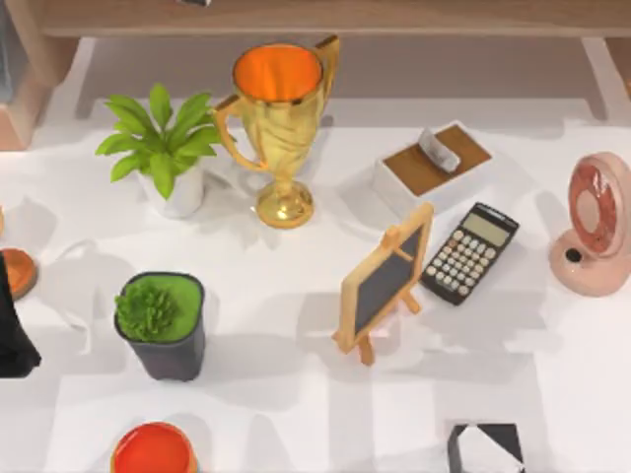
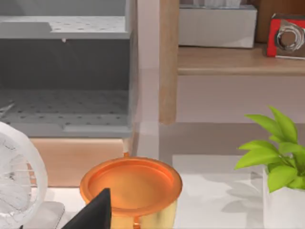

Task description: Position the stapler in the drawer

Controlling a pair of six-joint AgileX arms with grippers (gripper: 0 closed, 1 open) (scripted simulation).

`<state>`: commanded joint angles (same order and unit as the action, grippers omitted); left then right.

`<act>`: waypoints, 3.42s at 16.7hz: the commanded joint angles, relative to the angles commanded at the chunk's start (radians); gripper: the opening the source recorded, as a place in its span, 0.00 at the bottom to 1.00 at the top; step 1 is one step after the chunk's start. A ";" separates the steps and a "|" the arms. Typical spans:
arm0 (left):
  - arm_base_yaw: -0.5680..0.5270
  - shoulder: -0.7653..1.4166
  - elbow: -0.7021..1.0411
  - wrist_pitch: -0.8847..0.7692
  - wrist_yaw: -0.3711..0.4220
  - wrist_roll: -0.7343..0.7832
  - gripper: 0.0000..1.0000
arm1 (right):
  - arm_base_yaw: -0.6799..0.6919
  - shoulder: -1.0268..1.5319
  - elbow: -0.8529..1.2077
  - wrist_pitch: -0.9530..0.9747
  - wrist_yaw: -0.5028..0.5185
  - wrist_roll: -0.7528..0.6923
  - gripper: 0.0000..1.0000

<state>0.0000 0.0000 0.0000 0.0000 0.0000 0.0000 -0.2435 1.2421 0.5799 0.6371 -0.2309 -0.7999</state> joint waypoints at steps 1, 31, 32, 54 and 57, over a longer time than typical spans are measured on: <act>0.000 0.000 0.000 0.000 0.000 0.000 1.00 | -0.014 0.063 0.035 0.040 -0.013 -0.049 1.00; 0.000 0.000 0.000 0.000 0.000 0.000 1.00 | -0.192 1.111 0.634 0.507 -0.168 -0.758 1.00; 0.000 0.000 0.000 0.000 0.000 0.000 1.00 | -0.192 1.111 0.634 0.507 -0.168 -0.758 1.00; 0.000 0.000 0.000 0.000 0.000 0.000 1.00 | -0.195 1.113 0.634 0.505 -0.167 -0.756 0.00; 0.000 0.000 0.000 0.000 0.000 0.000 1.00 | -0.206 1.093 0.592 0.528 -0.177 -0.756 0.00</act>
<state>0.0000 0.0000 0.0000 0.0000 0.0000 0.0000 -0.4491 2.3353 1.1724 1.1650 -0.4079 -1.5561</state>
